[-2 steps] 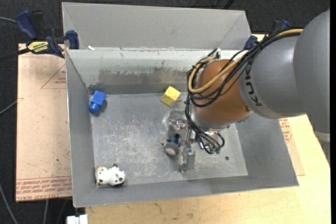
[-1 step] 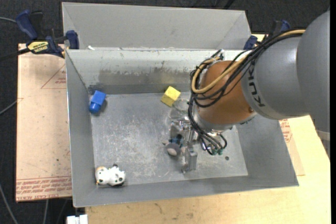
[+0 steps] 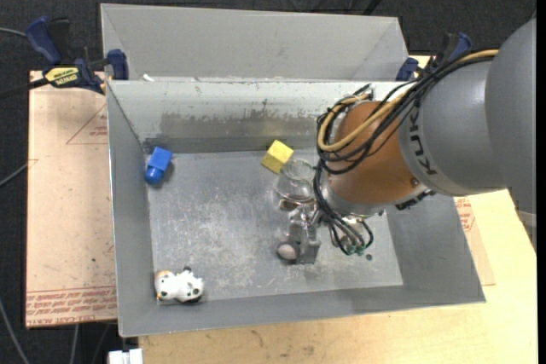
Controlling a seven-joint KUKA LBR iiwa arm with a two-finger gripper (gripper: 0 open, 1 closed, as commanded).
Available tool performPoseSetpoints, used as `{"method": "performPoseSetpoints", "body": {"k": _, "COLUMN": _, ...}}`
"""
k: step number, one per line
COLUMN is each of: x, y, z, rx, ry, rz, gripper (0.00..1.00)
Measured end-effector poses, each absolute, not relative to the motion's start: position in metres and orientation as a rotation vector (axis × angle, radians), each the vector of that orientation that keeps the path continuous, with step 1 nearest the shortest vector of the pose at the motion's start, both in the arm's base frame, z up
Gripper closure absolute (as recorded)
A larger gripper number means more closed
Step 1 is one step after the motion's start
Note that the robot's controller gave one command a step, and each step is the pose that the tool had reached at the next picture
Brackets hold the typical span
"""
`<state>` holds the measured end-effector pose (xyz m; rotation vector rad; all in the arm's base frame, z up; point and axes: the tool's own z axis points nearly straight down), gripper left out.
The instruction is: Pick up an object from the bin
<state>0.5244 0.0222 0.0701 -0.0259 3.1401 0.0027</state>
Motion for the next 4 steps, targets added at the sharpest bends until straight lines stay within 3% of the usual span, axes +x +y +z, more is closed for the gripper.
{"method": "performPoseSetpoints", "body": {"k": 2, "x": 0.524, "y": 0.022, "z": 0.071, "rx": -0.025, "ry": 3.140, "rz": 0.003, "gripper": 1.00}}
{"method": "performPoseSetpoints", "body": {"k": 4, "x": 0.521, "y": 0.022, "z": 0.097, "rx": -0.024, "ry": 3.150, "rz": 0.002, "gripper": 1.00}}
